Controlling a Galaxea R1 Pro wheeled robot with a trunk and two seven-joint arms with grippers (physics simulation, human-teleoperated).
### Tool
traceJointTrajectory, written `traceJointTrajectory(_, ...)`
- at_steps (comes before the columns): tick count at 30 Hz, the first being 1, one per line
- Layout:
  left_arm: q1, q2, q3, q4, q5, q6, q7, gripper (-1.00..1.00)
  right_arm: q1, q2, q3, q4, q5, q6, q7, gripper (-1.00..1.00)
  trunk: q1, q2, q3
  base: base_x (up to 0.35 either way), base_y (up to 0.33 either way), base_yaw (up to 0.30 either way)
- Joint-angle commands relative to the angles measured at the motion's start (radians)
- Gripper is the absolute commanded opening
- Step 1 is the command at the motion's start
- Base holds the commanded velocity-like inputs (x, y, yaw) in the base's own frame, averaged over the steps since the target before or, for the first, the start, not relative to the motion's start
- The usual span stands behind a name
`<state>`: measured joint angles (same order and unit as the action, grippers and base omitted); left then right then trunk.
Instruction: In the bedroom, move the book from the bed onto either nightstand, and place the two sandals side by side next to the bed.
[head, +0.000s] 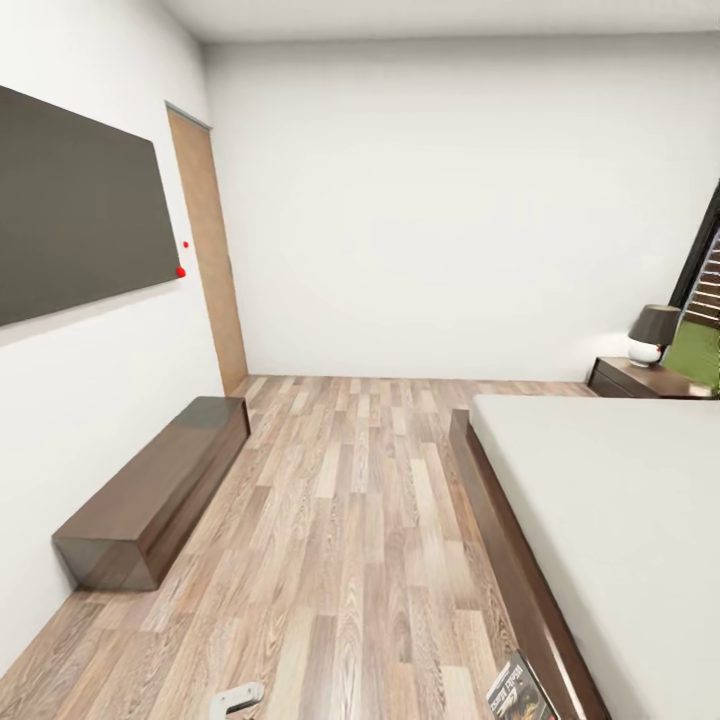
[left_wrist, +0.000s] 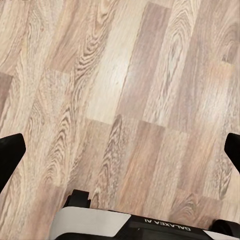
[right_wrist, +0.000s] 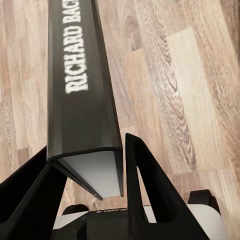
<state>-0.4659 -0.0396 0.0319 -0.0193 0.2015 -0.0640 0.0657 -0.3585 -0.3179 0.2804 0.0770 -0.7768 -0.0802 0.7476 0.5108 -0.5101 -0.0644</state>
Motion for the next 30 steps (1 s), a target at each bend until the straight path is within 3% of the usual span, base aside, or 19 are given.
traceJointTrajectory(1, -0.001, 0.0, 0.002, 0.001, 0.004, -0.003, 0.002, 1.0, -0.002, 0.0, 0.008, 0.004, -0.004, -0.008, 0.005, -1.0, 0.0, -0.002, -0.002, 0.0, 0.0, -0.05)
traceJointTrajectory(18, -0.002, 0.0, 0.003, 0.001, 0.006, -0.005, 0.002, 1.0, 0.001, 0.0, 0.008, 0.004, -0.004, -0.009, 0.009, -1.0, 0.0, -0.002, -0.002, 0.007, 0.0, -0.005)
traceJointTrajectory(30, -0.001, 0.0, 0.003, 0.0, 0.004, -0.004, 0.002, 1.0, 0.0, 0.002, 0.008, 0.004, -0.004, -0.009, 0.006, -1.0, 0.0, -0.002, -0.002, 0.295, 0.0, 0.0)
